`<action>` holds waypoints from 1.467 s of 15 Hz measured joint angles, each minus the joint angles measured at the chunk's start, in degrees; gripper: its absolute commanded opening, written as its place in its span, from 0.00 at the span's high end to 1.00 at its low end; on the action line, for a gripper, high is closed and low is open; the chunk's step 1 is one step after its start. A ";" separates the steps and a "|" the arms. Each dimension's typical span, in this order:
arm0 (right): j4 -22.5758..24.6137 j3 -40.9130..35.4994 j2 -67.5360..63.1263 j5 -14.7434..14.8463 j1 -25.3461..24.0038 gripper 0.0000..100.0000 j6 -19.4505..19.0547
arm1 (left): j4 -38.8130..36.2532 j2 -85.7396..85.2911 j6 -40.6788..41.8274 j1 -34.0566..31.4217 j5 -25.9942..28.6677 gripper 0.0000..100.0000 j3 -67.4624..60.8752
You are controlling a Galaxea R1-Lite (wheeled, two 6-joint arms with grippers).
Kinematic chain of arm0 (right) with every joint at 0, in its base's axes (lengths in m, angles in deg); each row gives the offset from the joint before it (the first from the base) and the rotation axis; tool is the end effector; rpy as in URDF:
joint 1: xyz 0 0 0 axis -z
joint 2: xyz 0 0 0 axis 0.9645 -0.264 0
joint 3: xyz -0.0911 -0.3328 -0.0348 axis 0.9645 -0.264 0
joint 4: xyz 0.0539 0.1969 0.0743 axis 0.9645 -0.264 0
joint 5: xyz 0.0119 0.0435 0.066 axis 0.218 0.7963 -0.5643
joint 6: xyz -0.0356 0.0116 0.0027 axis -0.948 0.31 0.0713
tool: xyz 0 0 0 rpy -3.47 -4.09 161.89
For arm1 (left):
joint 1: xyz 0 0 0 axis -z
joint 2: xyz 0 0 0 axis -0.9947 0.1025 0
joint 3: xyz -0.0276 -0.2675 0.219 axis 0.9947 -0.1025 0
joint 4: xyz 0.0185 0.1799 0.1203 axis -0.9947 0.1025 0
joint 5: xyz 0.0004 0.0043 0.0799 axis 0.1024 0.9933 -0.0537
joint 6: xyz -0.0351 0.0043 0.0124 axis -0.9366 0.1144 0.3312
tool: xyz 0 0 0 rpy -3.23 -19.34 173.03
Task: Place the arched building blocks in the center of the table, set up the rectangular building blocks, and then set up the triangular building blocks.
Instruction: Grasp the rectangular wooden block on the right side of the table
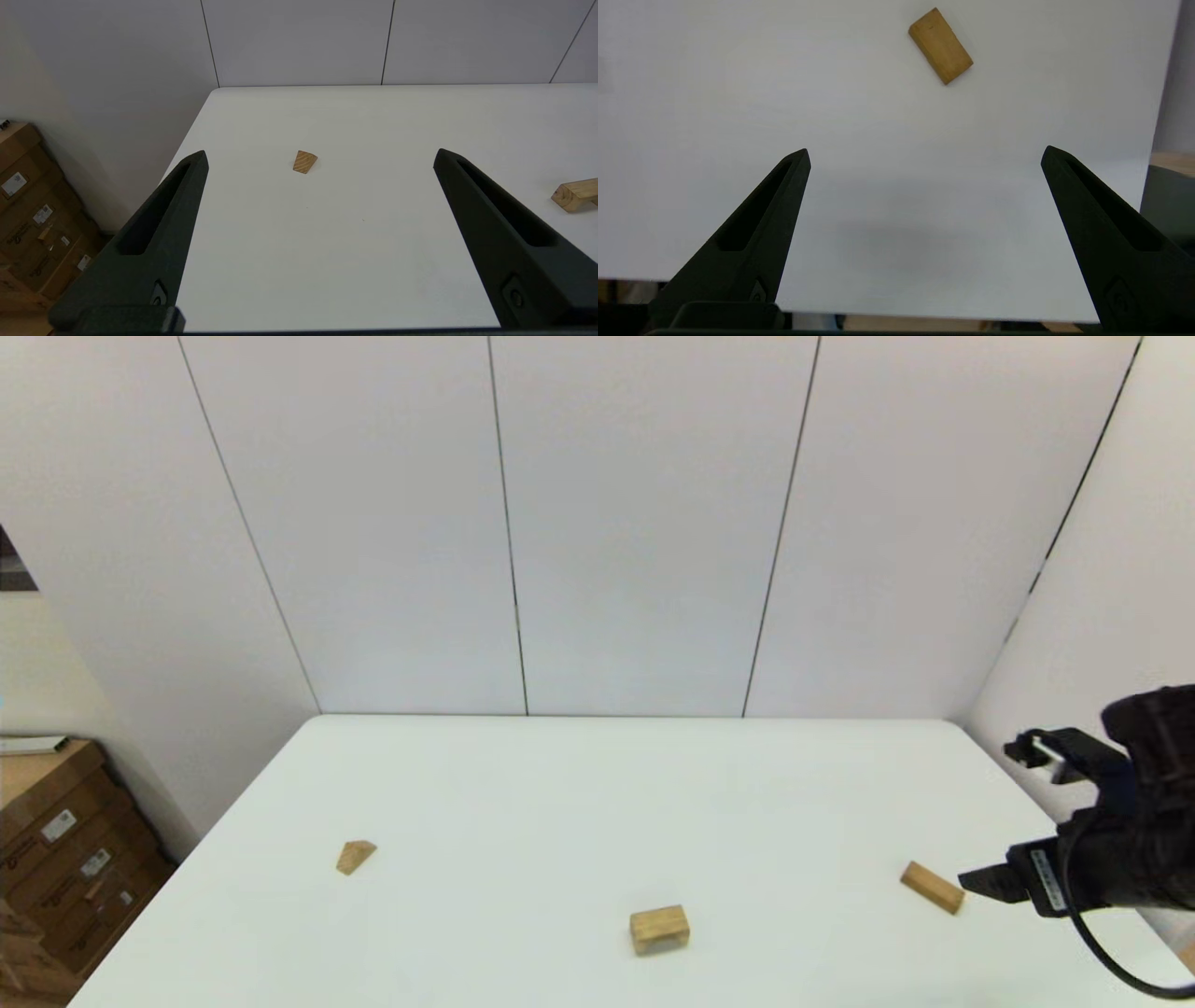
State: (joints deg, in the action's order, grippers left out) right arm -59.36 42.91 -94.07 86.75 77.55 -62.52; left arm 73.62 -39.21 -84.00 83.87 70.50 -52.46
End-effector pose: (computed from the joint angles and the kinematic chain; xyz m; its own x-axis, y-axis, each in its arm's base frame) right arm 0.2430 -0.0132 0.1382 0.5730 -0.0584 -0.8175 -0.0822 0.9883 -0.1283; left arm -0.0257 0.0001 0.0754 1.0000 0.0065 0.0009 -0.0065 0.9999 -0.0087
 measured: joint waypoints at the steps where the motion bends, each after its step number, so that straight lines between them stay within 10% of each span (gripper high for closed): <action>1: 0.23 3.05 -4.61 -0.04 0.51 0.00 -1.65 | 0.00 0.02 -0.02 0.00 -0.02 0.00 0.00; 10: 0.50 18.02 -26.86 -2.50 7.30 0.00 -12.09 | 0.00 0.05 -0.02 0.00 -0.02 0.00 0.00; 22: 0.69 16.26 -34.57 -4.05 6.21 0.00 -13.58 | 0.00 0.05 0.00 0.00 -0.02 0.00 0.00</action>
State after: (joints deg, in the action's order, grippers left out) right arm -58.66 59.17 -128.64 82.71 83.76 -76.10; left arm 73.62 -39.16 -84.00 83.87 70.47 -52.46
